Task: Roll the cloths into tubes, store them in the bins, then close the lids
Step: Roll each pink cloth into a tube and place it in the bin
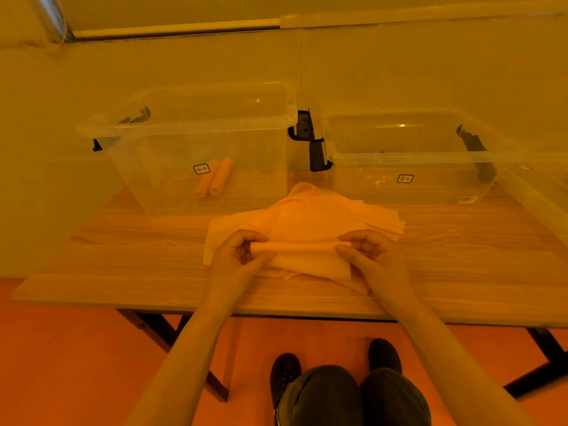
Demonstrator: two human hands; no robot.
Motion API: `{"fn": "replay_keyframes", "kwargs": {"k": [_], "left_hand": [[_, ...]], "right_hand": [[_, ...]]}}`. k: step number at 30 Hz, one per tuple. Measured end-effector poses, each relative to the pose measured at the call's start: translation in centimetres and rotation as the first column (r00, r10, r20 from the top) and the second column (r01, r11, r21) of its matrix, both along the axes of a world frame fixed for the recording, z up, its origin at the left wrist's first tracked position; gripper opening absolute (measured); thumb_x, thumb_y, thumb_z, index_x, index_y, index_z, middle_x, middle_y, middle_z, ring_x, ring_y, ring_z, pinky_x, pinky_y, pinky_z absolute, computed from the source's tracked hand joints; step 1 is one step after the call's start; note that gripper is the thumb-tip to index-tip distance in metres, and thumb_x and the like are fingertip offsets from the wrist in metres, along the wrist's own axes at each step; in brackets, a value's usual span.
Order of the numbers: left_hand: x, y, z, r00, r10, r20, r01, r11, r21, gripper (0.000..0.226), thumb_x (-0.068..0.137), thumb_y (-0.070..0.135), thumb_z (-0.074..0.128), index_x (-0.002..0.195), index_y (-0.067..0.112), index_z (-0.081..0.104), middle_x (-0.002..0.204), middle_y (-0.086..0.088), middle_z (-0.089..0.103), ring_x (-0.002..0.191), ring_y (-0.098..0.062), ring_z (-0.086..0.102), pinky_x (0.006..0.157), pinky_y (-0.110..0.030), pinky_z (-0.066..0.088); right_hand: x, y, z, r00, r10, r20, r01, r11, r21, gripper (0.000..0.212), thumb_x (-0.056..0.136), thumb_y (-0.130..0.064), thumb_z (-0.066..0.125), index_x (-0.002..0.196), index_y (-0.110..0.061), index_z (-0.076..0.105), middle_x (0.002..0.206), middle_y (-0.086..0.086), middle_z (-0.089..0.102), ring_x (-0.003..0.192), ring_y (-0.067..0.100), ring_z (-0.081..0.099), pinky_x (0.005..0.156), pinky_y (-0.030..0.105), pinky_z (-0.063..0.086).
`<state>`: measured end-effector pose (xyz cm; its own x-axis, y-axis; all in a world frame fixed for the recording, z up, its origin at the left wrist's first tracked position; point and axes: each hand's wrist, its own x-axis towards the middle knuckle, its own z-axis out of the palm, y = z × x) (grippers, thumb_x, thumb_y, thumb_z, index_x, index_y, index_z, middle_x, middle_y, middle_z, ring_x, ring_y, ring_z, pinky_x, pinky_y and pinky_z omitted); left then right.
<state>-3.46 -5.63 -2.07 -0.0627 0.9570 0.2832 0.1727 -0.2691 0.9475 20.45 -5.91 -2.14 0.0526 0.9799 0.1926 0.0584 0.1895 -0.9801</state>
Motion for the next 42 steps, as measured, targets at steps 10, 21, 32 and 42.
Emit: {"fn": "replay_keyframes", "kwargs": {"k": [10, 21, 32, 42], "left_hand": [[-0.07, -0.08, -0.08, 1.000, 0.020, 0.006, -0.020, 1.000, -0.005, 0.024, 0.077, 0.002, 0.075, 0.091, 0.021, 0.068, 0.100, 0.000, 0.066, 0.098, -0.012, 0.063, 0.084, -0.031, 0.052], [-0.11, -0.17, 0.03, 0.998, 0.026, -0.060, -0.025, 0.999, 0.022, 0.025, 0.076, 0.003, 0.076, 0.089, 0.022, 0.068, 0.096, 0.003, 0.065, 0.094, -0.010, 0.061, 0.082, -0.030, 0.051], [0.01, 0.03, 0.06, 0.999, -0.037, -0.027, 0.037, 0.999, -0.023, 0.027, 0.077, 0.007, 0.075, 0.090, 0.030, 0.073, 0.098, 0.009, 0.071, 0.098, -0.011, 0.064, 0.084, -0.031, 0.052], [0.60, -0.18, 0.07, 0.997, -0.016, -0.071, 0.016, 1.000, -0.013, 0.023, 0.078, 0.005, 0.075, 0.094, 0.021, 0.069, 0.093, 0.010, 0.070, 0.090, -0.004, 0.064, 0.078, -0.022, 0.052]], "right_hand": [[-0.26, -0.29, 0.42, 0.998, 0.028, -0.059, -0.030, 0.999, -0.038, 0.016, 0.081, -0.011, 0.072, 0.094, -0.022, 0.072, 0.083, 0.000, 0.075, 0.082, 0.011, 0.070, 0.068, 0.021, 0.055], [-0.29, -0.28, 0.27, 0.998, 0.019, 0.053, -0.016, 0.998, -0.056, 0.025, 0.074, -0.013, 0.080, 0.082, -0.034, 0.071, 0.088, -0.001, 0.072, 0.076, 0.008, 0.066, 0.061, 0.024, 0.052], [-0.15, -0.03, 0.07, 0.999, 0.034, 0.041, -0.033, 0.999, -0.018, 0.007, 0.087, -0.021, 0.067, 0.081, -0.019, 0.070, 0.079, -0.002, 0.071, 0.078, 0.014, 0.066, 0.071, 0.035, 0.052], [0.03, -0.04, 0.01, 0.998, 0.058, -0.021, -0.058, 0.998, -0.012, 0.019, 0.072, -0.014, 0.078, 0.088, -0.023, 0.073, 0.099, -0.001, 0.073, 0.096, 0.013, 0.068, 0.072, 0.024, 0.054]]}}
